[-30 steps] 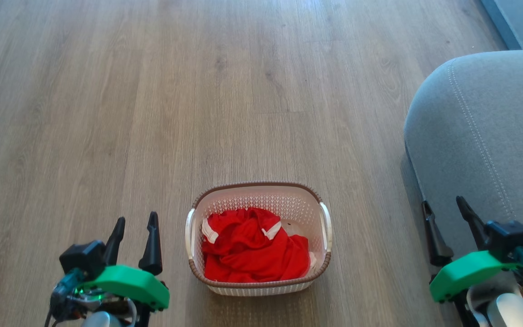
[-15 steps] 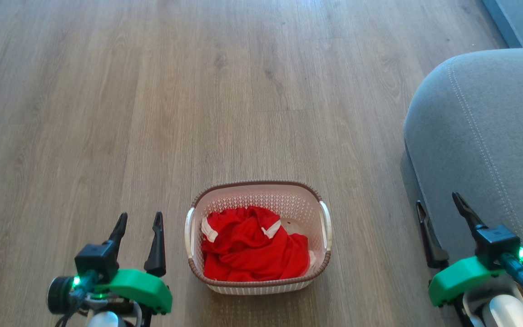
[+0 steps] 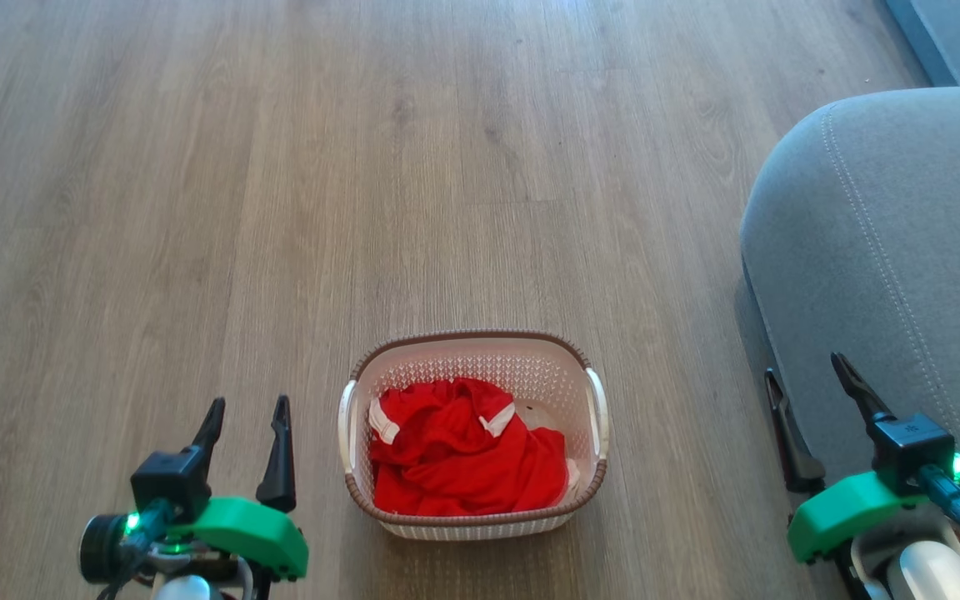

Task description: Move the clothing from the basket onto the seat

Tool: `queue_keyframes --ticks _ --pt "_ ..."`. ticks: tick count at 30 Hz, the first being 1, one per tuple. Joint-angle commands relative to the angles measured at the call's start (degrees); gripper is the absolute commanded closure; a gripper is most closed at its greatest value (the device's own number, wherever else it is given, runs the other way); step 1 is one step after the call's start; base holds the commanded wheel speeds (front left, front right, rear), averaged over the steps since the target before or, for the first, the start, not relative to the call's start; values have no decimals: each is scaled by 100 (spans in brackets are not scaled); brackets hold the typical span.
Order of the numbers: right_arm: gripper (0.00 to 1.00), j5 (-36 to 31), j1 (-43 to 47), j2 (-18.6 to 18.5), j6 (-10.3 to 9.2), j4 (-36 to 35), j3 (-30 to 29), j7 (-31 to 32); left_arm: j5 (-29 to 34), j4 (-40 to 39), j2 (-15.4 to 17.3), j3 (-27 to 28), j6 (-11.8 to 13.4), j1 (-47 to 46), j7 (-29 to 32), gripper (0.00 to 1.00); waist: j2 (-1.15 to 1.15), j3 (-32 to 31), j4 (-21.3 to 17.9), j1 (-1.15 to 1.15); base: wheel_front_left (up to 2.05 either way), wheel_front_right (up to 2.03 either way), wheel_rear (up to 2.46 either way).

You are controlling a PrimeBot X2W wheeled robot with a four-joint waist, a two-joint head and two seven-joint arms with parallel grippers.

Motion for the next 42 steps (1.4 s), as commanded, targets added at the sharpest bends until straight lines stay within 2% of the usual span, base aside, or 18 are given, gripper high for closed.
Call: queue_keyframes --ticks 1,11,16,33,42 --pt "0 -22 -26 -122 40 -181 54 -78 45 -156 32 231 -24 -297 -55 0 0 0 4 0 0 0 0" --pt "0 -5 -51 -125 40 -190 55 -78 36 -165 32 241 -10 -326 -55 0 0 50 0 0 0 0 0" --pt "0 -21 -150 -86 40 -275 7 -78 57 -256 32 229 -16 -453 -55 0 0 374 -20 0 0 0 0" --pt "0 -176 -1082 332 40 -664 -320 -78 409 -637 33 54 -162 -1604 -55 0 0 2454 -335 0 0 0 0" --pt "0 -201 -1689 661 40 -750 -246 -78 835 -230 119 -342 -300 -2598 -54 0 0 3400 -706 0 0 0 0"
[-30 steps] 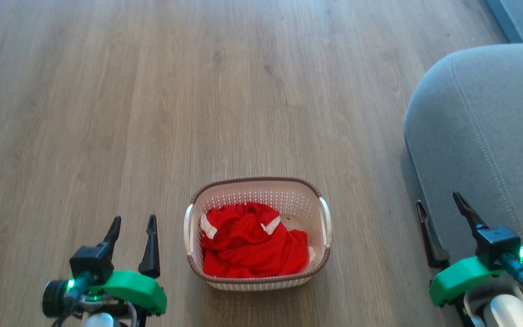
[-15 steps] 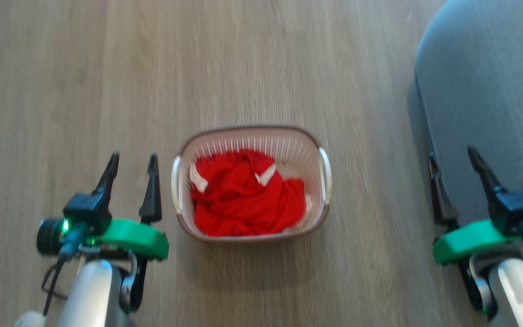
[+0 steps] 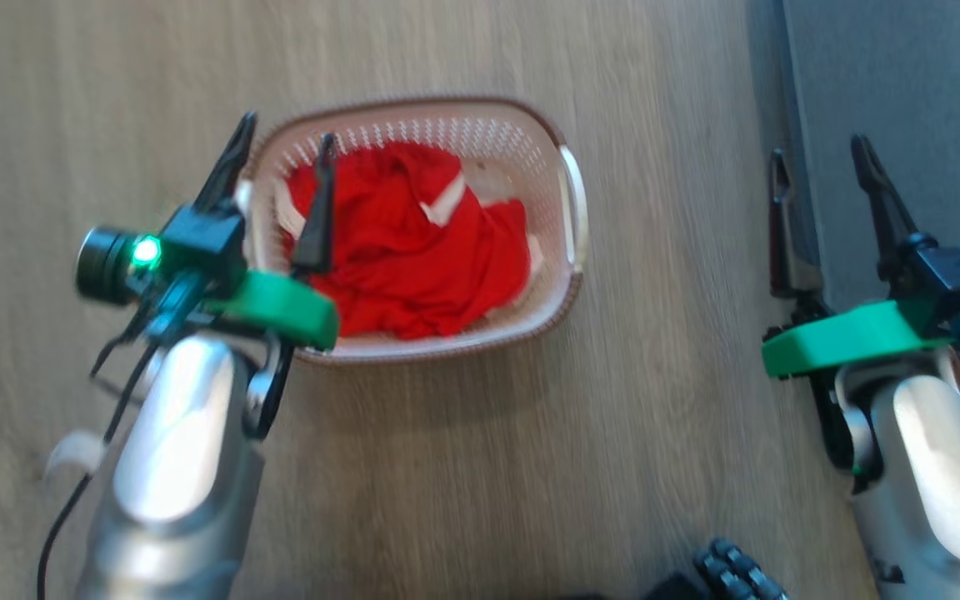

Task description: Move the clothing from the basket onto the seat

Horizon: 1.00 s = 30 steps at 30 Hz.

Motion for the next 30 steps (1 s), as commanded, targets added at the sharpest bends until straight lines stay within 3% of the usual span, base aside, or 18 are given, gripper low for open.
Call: queue_keyframes --ticks 1,12,22,30 --pt "0 -39 -22 23 40 -197 122 -77 111 -48 122 67 -9 -203 -8 0 0 374 -252 -2 0 0 0" --pt "0 60 -325 334 40 -211 306 -77 1111 1334 463 -752 -86 -1690 1310 0 0 973 -802 -2 0 0 0" --pt "0 236 -331 569 40 -205 449 -77 1374 2478 955 -1212 -216 -2523 2528 0 0 1355 -1351 -2 0 0 0" --pt "0 396 -343 638 40 -245 593 -77 1256 3156 1404 -1381 -239 -2901 3001 0 0 1620 -1704 -2 0 0 0"
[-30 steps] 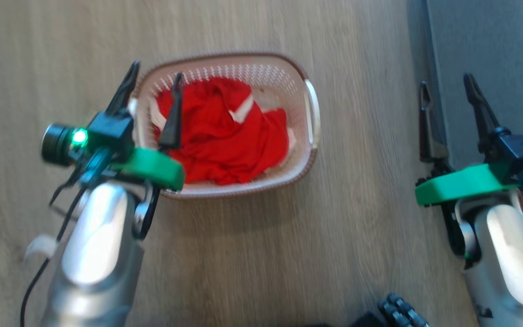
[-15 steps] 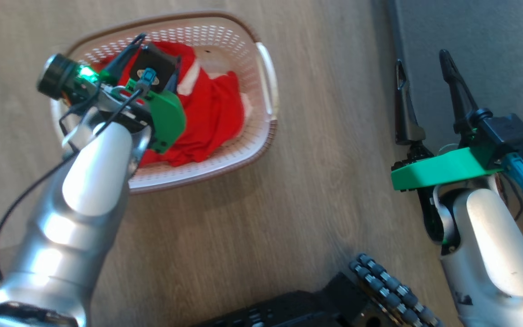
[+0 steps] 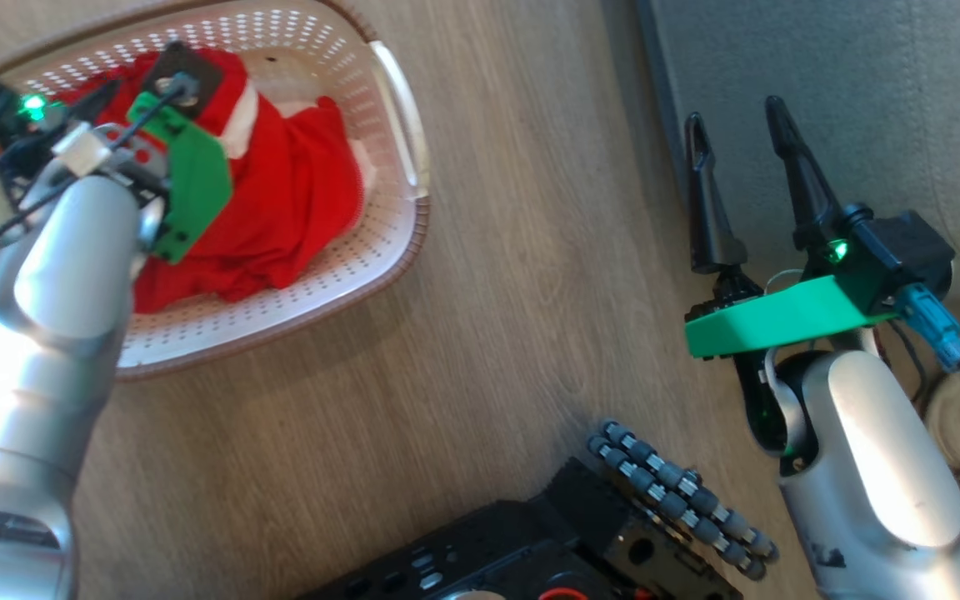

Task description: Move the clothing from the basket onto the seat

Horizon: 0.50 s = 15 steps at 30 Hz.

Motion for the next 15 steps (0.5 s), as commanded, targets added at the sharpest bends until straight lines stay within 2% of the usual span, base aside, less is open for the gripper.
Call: queue_keyframes --ticks 1,15 --pt "0 112 96 31 40 -182 108 -76 -81 -40 211 77 -17 -74 58 0 0 88 -105 0 0 0 0" --pt "0 338 134 34 40 -249 229 -76 -189 337 603 -182 -2 -262 432 0 0 227 -319 0 0 0 0"
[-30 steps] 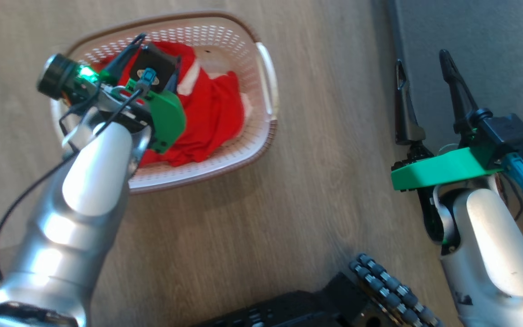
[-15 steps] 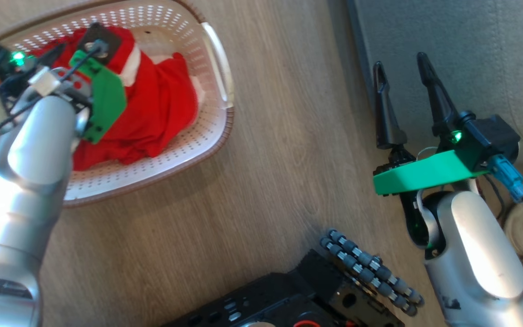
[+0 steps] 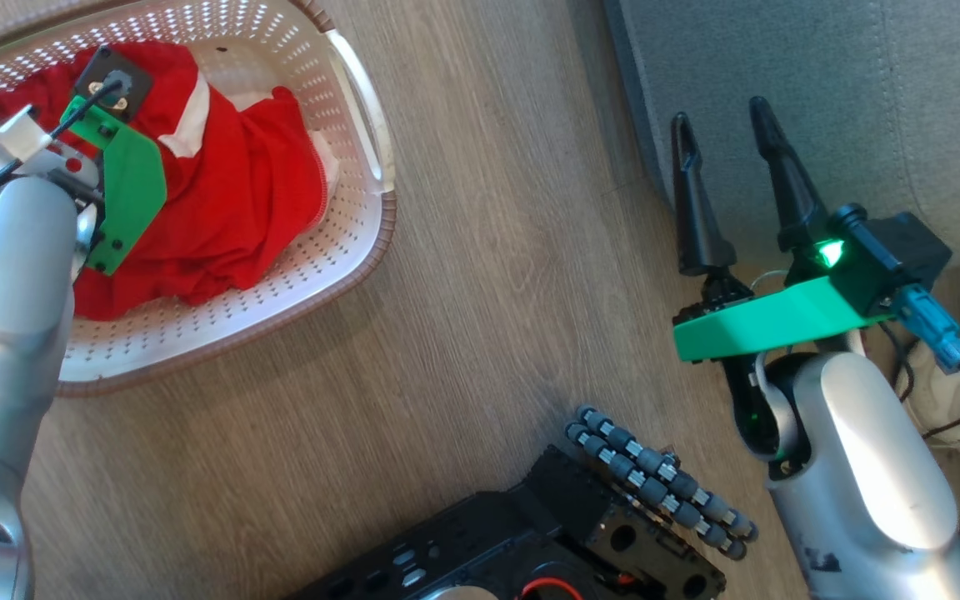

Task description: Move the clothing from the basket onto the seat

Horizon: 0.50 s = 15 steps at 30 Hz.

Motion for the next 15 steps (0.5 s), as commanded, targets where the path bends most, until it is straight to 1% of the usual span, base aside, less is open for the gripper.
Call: queue_keyframes --ticks 1,7,15 --pt "0 51 136 -12 40 -172 122 -76 15 -93 175 49 25 -84 51 0 0 11 -28 0 0 0 0" --pt "0 163 151 -12 40 -183 216 -76 5 -62 199 -96 21 -95 310 0 0 58 -101 0 0 0 0" --pt "0 255 173 -12 40 -193 265 -76 93 -175 373 -259 46 -162 460 0 0 135 -155 0 0 0 0"
